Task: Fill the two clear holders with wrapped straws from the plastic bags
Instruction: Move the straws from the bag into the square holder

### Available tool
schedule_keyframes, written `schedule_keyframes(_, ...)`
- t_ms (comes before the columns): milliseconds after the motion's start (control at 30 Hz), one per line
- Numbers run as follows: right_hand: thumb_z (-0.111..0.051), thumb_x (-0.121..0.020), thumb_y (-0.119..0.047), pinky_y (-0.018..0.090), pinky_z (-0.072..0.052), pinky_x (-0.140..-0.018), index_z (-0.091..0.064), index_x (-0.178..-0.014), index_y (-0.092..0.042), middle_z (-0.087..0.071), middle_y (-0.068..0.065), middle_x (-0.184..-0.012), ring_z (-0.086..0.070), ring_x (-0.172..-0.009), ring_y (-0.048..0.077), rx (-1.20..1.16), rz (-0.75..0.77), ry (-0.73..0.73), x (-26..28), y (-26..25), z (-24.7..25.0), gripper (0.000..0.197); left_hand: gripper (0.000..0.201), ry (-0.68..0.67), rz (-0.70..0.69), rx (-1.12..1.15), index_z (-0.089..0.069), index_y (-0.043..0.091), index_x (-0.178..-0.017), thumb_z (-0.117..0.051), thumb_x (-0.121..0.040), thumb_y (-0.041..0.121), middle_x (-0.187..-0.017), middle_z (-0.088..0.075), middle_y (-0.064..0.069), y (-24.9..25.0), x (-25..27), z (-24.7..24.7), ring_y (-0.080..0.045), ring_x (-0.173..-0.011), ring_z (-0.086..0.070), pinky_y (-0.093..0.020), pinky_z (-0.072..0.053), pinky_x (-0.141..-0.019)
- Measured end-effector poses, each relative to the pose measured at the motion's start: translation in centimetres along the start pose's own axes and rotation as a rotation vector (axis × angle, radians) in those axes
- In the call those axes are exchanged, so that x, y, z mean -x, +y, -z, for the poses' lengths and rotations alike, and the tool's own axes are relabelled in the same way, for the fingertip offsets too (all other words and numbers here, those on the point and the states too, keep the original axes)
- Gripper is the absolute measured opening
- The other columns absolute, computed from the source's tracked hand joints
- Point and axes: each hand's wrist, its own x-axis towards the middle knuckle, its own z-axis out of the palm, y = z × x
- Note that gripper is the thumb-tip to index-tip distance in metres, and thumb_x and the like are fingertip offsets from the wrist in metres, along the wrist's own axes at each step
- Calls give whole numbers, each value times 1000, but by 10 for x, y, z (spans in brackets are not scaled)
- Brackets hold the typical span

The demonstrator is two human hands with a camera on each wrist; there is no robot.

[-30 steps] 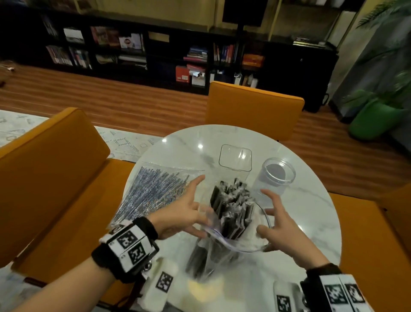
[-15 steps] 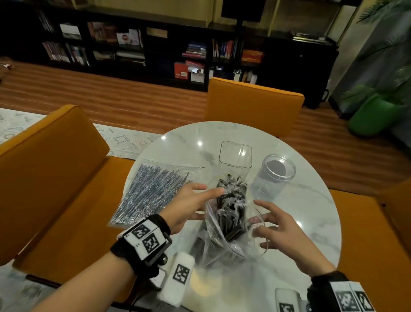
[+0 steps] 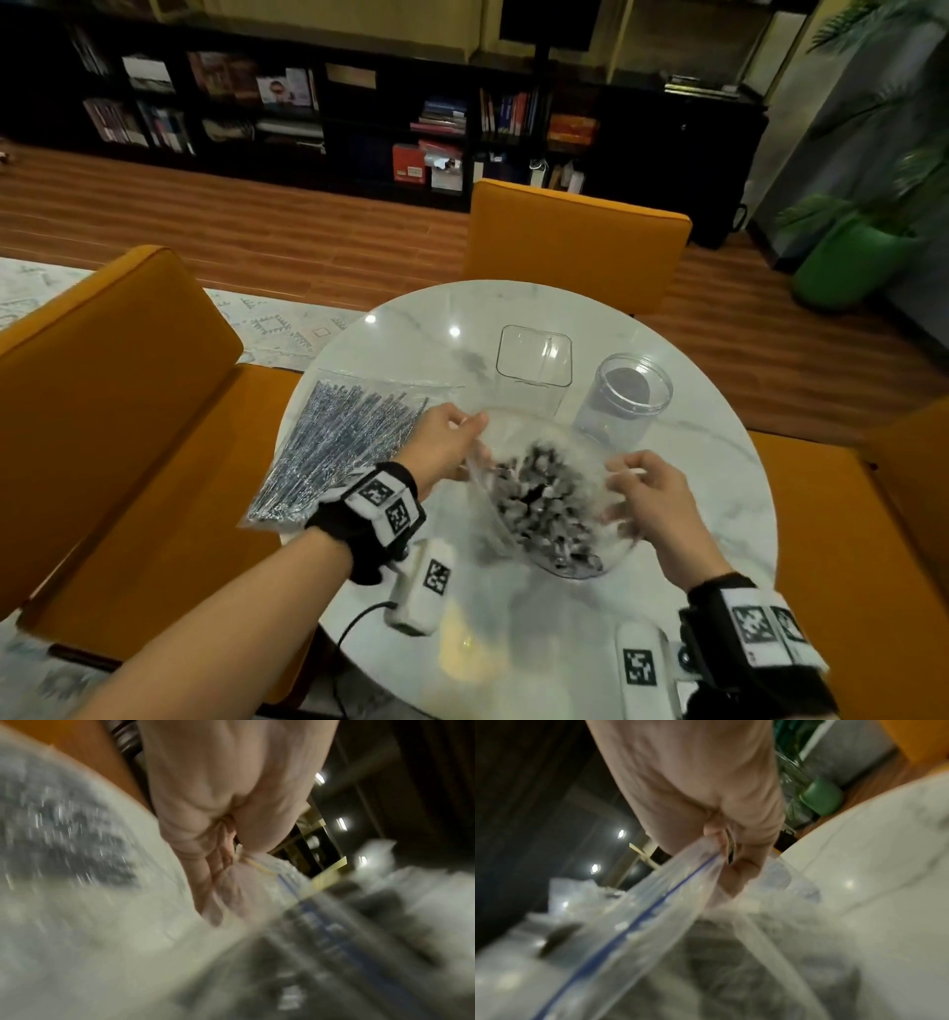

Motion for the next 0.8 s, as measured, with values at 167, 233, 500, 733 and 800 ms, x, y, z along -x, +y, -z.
schedule_keyframes(167,-43,-101,-43,32,-55,-56,-55,-118,-17,-62,14,-108,-64,-80,27,-2,-179,-140,-2,3,0,33,62,-203,244,-131,-35,15,-138,-53,-91,51,-114,-51,-17,-10,15,13,-24,-78,-66,-38,-62,-68)
schedule_keyframes(233,-42,-101,-45,42,-61,-60,-53,-116,-19,-63,14,-98,-69,-69,29,-236,-289,-314,2,-1,0,32,61,-410,303,57,-25,21,-146,-54,-95,38,-106,-59,-17,-9,26,13,-28,-78,-69,-37,-62,-71)
schedule_keyframes(500,-45,-98,1,28,-61,-56,-48,-124,11,-60,31,-116,-62,-82,33,-591,-392,-156,-12,12,-12,28,86,-165,1,309,-30,29,-142,-63,-79,-20,-142,-42,-20,-55,19,3,-25,-107,-63,-35,-61,-73)
schedule_keyframes(733,-37,-101,0,33,-59,-53,-34,-138,-30,-61,16,-127,-72,-81,25,-437,-297,-309,-7,8,-20,48,136,-293,-311,-203,15,45,-147,-90,-62,30,-152,-14,18,-47,8,-16,-8,-136,-29,-39,-29,-113)
schedule_keyframes(800,-36,-99,3,35,-58,-53,-28,-143,-45,-60,12,-131,-71,-90,31,-324,-235,-314,-5,9,-24,65,119,-323,-239,-286,0,33,-151,-85,-68,37,-153,-24,11,-60,0,-20,-10,-137,-32,-39,-30,-116)
